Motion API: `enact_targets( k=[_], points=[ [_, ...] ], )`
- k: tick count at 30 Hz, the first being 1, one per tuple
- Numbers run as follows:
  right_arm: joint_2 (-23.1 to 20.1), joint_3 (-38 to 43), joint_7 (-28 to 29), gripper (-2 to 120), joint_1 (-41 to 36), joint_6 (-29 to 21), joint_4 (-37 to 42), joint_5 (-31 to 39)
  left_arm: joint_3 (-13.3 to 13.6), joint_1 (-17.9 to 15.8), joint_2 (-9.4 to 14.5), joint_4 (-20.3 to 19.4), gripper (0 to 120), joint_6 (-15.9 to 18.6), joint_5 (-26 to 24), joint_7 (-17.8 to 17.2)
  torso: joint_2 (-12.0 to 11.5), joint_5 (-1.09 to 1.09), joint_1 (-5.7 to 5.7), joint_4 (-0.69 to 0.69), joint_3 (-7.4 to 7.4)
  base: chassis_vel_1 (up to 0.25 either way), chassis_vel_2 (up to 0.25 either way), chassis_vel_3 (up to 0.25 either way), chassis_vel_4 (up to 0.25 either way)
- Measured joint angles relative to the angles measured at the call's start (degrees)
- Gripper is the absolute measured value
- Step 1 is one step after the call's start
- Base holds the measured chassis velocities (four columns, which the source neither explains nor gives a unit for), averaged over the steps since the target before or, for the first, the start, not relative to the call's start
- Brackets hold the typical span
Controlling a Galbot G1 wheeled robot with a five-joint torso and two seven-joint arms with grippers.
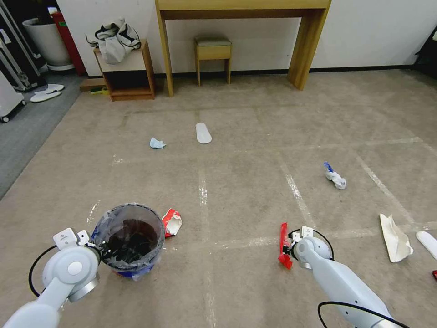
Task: Pick up the trash bin and place the garbage on the floor into it.
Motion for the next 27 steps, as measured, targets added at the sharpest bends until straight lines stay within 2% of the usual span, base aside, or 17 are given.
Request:
enact_targets(
  k=[4,6,7,9,10,13,14,16,17,19,20,21,22,23,25,26,27],
  points=[
    [-0.1,0.8,0.1,0,-0.1,0.0,1.1,0.3,0.1,-0.2,0.1,-0.1,1,0.0,0.0,0.0,0.0,0.0,0.0,0.0,0.0,0.0,0.0,0.0,0.0],
    [-1.0,3.7,0.9,0,-1.3,0.1,6.1,1.6,0.3,-0.3,0.2,-0.6,1,0.0,-0.3,-0.1,0.0,0.01,0.0,0.0,0.0,0.0,0.0,0.0,0.0],
    [-1.0,3.7,0.9,0,-1.3,0.1,6.1,1.6,0.3,-0.3,0.2,-0.6,1,0.0,-0.3,-0.1,0.0,0.01,0.0,0.0,0.0,0.0,0.0,0.0,0.0],
    [-3.3,6.7,1.3,0,-3.2,0.5,13.0,2.5,0.3,-0.3,0.4,-1.2,1,0.0,-0.5,-0.3,0.0,0.0,0.0,0.01,0.0,0.0,0.0,0.0,0.0],
    [-3.3,6.7,1.3,0,-3.2,0.5,13.0,2.5,0.3,-0.3,0.4,-1.2,1,0.0,-0.5,-0.3,0.0,0.0,0.0,0.01,0.0,0.0,0.0,0.0,0.0],
    [-7.1,11.9,1.1,0,-6.0,1.4,22.2,3.2,0.3,-0.3,0.5,-1.6,1,0.0,-0.6,-0.4,0.0,-0.01,0.0,-0.01,0.0,0.0,0.0,0.0,0.0],
    [-7.1,11.9,1.1,0,-6.0,1.4,22.2,3.2,0.3,-0.3,0.5,-1.6,1,0.0,-0.6,-0.4,0.0,-0.01,0.0,-0.01,0.0,0.0,0.0,0.0,0.0],
    [-9.4,15.7,-1.0,0,-8.1,3.5,28.7,3.4,0.5,-0.3,0.4,-1.7,1,-0.1,-0.6,-0.4,0.0,0.0,0.0,-0.01,0.0,0.0,0.0,0.0,0.0],
    [-9.4,15.7,-1.0,0,-8.1,3.5,28.7,3.4,0.5,-0.3,0.4,-1.7,1,-0.1,-0.6,-0.4,0.0,0.0,0.0,-0.01,0.0,0.0,0.0,0.0,0.0],
    [-11.2,18.3,-7.6,0,-10.0,8.4,33.6,3.1,0.7,-0.3,0.1,-1.9,1,-0.1,-0.6,-0.4,0.0,0.0,0.0,-0.01,0.0,0.0,0.0,0.0,0.0],
    [-11.2,18.3,-7.6,0,-10.0,8.4,33.6,3.1,0.7,-0.3,0.1,-1.9,1,-0.1,-0.6,-0.4,0.0,0.0,0.0,-0.01,0.0,0.0,0.0,0.0,0.0],
    [-11.6,19.0,-10.0,0,-10.4,10.3,34.8,2.6,0.7,-0.3,0.0,-2.0,1,-0.1,-0.7,-0.4,0.0,0.0,0.0,-0.01,0.0,0.0,0.0,0.0,0.0],
    [-11.8,19.8,-15.6,0,-11.0,14.7,36.4,1.1,0.9,-0.2,-0.1,-2.2,1,-0.2,-0.8,-0.5,0.0,0.0,0.0,-0.01,0.0,0.0,0.0,0.0,0.0],
    [-11.8,19.8,-15.6,0,-11.0,14.7,36.4,1.1,0.9,-0.2,-0.1,-2.2,1,-0.2,-0.8,-0.5,0.0,0.0,0.0,-0.01,0.0,0.0,0.0,0.0,0.0],
    [-11.5,19.5,-24.4,0,-10.9,23.9,37.1,-2.4,0.9,-0.2,-0.2,-2.5,1,-0.2,-1.3,-0.6,0.0,0.0,0.0,-0.01,0.0,0.0,0.0,0.0,0.0],
    [-11.5,19.5,-24.4,0,-10.9,23.9,37.1,-2.4,0.9,-0.2,-0.2,-2.5,1,-0.2,-1.3,-0.6,0.0,0.0,0.0,-0.01,0.0,0.0,0.0,0.0,0.0],
    [-10.9,18.6,-28.5,0,-10.2,27.8,37.1,-3.4,0.9,-0.2,-0.1,-2.7,1,-0.2,-1.7,-0.8,0.0,0.0,0.0,-0.01,0.0,0.0,0.0,0.0,0.0]
  ],
)
